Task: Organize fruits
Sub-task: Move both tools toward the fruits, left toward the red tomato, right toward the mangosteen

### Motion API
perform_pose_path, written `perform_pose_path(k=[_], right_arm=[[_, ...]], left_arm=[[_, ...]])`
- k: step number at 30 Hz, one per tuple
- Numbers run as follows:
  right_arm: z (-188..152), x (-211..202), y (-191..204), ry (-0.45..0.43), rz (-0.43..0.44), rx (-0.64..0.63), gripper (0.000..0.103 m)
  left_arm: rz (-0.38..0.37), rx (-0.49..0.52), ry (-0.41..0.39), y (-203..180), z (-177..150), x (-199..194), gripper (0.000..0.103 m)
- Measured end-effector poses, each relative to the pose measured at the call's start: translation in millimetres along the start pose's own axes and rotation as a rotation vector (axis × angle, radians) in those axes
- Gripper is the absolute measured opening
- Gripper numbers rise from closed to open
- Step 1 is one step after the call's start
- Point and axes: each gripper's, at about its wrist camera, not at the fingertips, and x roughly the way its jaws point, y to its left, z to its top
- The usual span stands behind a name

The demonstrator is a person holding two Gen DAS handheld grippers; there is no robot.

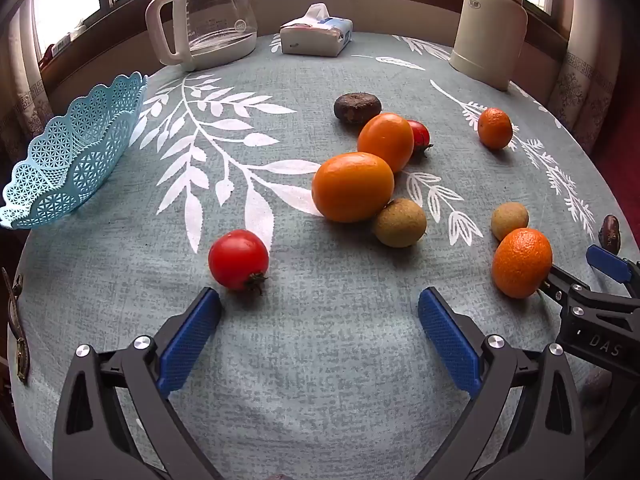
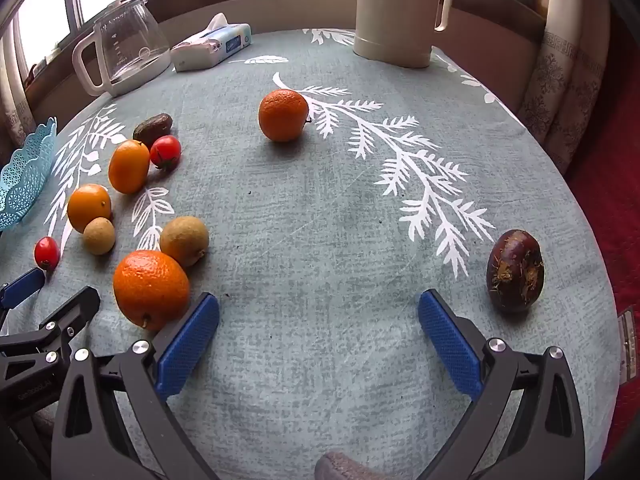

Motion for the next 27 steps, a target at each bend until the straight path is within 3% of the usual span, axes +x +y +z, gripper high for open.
perform_pose_path(k=[27], right_arm=[[2.3, 2.4, -1.4, 0.013, 0.009, -0.01, 0.098]], left_arm=[[-0.005, -0.002, 0.0, -0.6, -1.3, 1.1, 0.101]])
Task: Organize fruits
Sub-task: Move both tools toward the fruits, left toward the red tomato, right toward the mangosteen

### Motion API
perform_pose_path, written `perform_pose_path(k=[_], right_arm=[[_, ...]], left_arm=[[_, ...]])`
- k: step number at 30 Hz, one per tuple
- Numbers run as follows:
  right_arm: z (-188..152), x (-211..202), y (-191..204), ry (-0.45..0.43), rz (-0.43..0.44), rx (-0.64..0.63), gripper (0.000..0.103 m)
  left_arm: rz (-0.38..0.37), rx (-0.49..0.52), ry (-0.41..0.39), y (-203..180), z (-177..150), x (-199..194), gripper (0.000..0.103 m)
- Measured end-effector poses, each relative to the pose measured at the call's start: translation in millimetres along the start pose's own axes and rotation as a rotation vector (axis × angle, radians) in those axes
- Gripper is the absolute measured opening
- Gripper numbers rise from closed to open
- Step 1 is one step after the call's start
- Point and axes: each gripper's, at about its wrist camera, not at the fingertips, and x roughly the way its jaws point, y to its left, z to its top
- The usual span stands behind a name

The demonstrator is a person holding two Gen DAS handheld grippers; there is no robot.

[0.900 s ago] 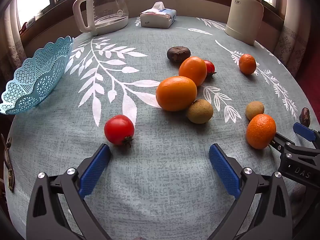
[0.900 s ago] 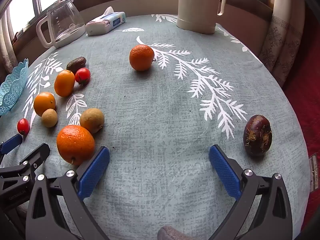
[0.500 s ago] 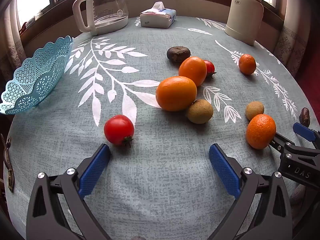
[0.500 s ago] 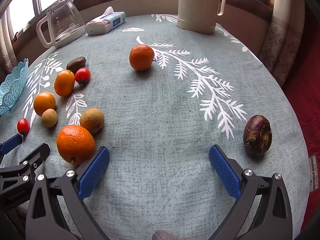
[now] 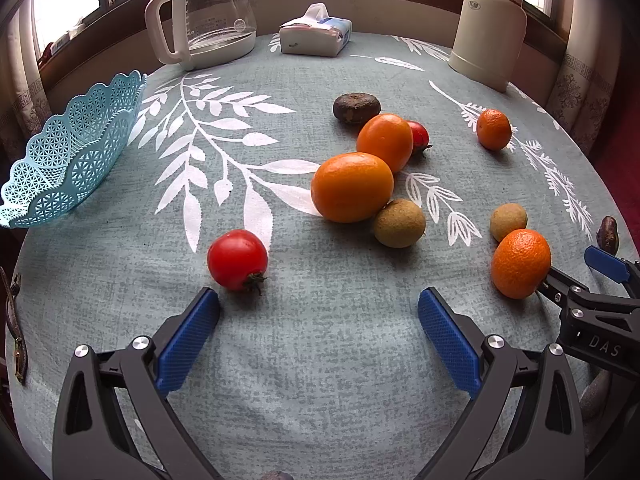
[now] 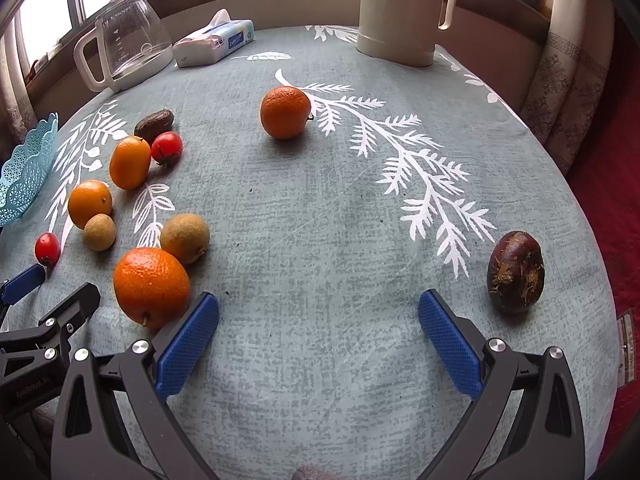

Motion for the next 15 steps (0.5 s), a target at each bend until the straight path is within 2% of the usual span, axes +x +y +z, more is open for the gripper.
perform_pose_path(k=[11, 15], right_arm=[[-2.4, -2.2, -1.5, -0.004, 0.007, -0.003, 0.098], [-2.8, -3.1, -1.6, -0.006, 0.007, -0.004, 0.098]], left_arm=[[-0.02, 0.019, 0.024, 2.8, 5.1, 0.5, 0.101], [-0.043, 0.007, 0.009, 6.4, 4.4, -2.0, 0.101]])
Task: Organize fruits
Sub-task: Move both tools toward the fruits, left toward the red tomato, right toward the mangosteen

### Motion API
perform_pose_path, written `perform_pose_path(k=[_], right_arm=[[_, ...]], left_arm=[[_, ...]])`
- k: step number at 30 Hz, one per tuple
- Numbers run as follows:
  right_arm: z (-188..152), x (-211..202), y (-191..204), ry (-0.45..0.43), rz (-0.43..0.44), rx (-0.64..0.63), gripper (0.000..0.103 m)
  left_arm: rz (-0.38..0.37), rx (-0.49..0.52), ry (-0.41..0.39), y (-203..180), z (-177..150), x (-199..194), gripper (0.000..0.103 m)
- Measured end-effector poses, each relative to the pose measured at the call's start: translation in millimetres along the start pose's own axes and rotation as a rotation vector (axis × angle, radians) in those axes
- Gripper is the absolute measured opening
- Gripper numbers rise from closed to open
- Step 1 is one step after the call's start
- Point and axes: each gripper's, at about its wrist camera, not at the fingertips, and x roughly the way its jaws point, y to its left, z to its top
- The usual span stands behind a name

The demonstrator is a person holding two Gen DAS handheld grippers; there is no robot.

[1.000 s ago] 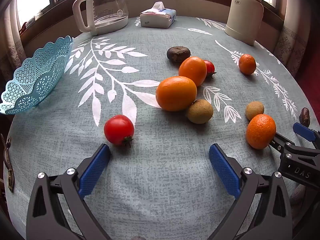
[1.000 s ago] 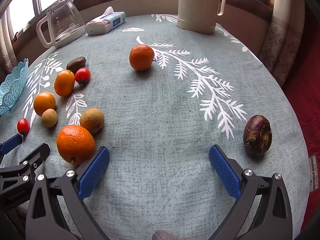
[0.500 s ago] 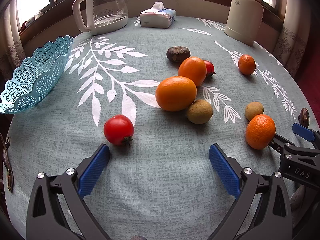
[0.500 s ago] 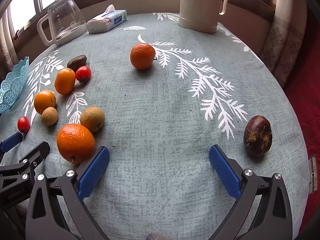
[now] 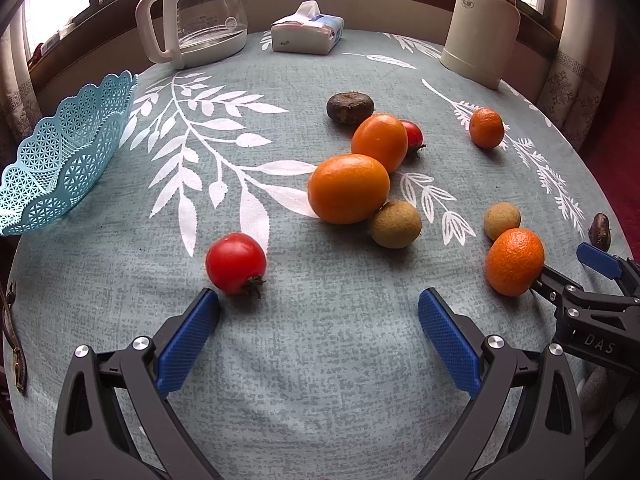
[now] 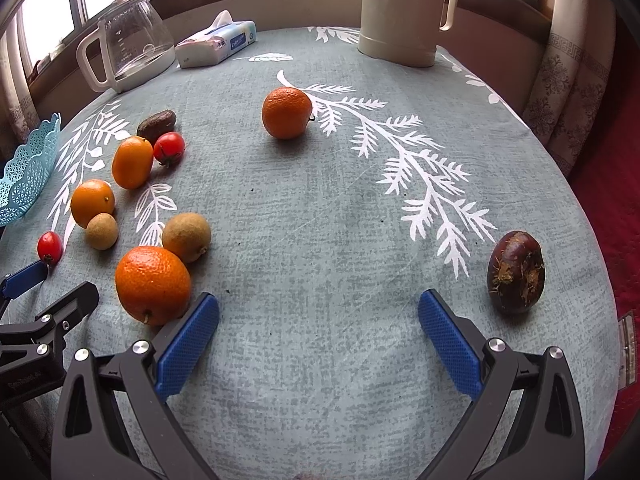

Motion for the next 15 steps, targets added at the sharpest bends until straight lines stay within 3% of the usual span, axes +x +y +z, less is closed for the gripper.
perform_pose_path(k=[3, 5, 11, 15], right_arm=[[-1.8, -4.1, -1.3, -0.015, 0.001, 0.009, 0.098], [-2.7, -10.5, -6.4, -0.04, 0.021, 0.035, 0.098], [-5.0, -38.5, -16.6, -0.163, 0.084, 0.087, 0.098], [-3.6, -56.4, -12.3, -0.238, 0.082, 0.08, 0.098]], left_arm=[[-0.012, -0.02, -0.02, 3.0, -1.3, -3.9, 0.1], [0.019, -0.029, -0.046, 2.8, -3.0, -8.7, 0.1], [0.083, 0.028, -0.181, -11.1, -5.5, -34.1, 0.1], [0.083, 0.03, -0.231, -16.4, -5.2, -47.0, 0.1]])
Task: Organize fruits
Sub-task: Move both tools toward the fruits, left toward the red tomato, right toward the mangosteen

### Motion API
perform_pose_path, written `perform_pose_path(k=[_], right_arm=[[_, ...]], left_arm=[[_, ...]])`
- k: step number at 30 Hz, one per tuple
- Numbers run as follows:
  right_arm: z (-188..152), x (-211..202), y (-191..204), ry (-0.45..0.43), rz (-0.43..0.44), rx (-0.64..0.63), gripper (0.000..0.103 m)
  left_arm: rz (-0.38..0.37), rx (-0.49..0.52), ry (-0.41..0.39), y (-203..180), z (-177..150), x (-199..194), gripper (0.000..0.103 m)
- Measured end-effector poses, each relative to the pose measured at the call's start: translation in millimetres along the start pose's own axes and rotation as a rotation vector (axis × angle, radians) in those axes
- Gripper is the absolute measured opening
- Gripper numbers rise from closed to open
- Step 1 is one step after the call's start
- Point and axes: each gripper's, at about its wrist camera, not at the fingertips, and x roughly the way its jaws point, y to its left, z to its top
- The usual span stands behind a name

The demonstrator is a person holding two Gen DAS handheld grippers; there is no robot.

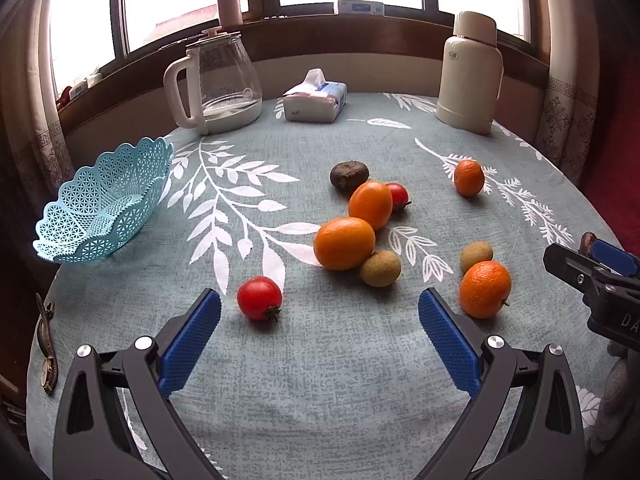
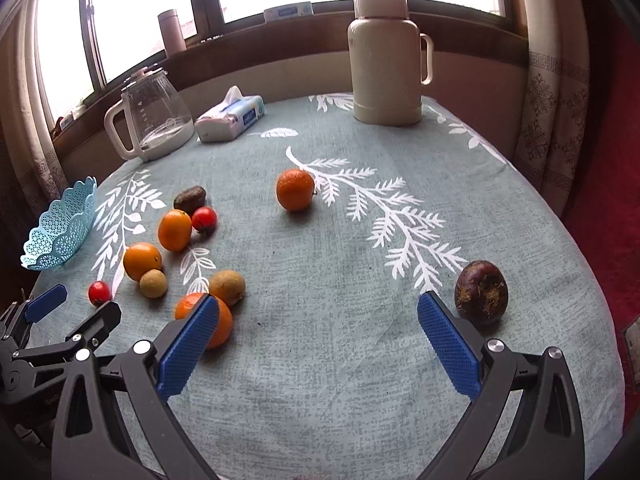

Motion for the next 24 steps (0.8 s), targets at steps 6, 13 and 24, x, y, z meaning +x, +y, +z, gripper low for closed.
perform_pose_path(k=[6, 13, 24], right_arm=[[7.5, -17.2, -2.0, -0.088, 0.024, 0.034, 0.098], [4.6, -18.3, -3.4, -0.104, 0.023, 0.043, 0.098], [1.2, -10.7, -15.0, -0.059, -0.004, 0.07, 0.098]], left_arm=[[0.017, -0.008, -0.051, 2.2, 7.2, -14.1, 0.1], [0.023, -0.028, -0.068, 7.4, 9.8, -20.9, 0.1], [0.017, -0.037, -0.046, 10.5, 9.2, -17.2, 0.1]])
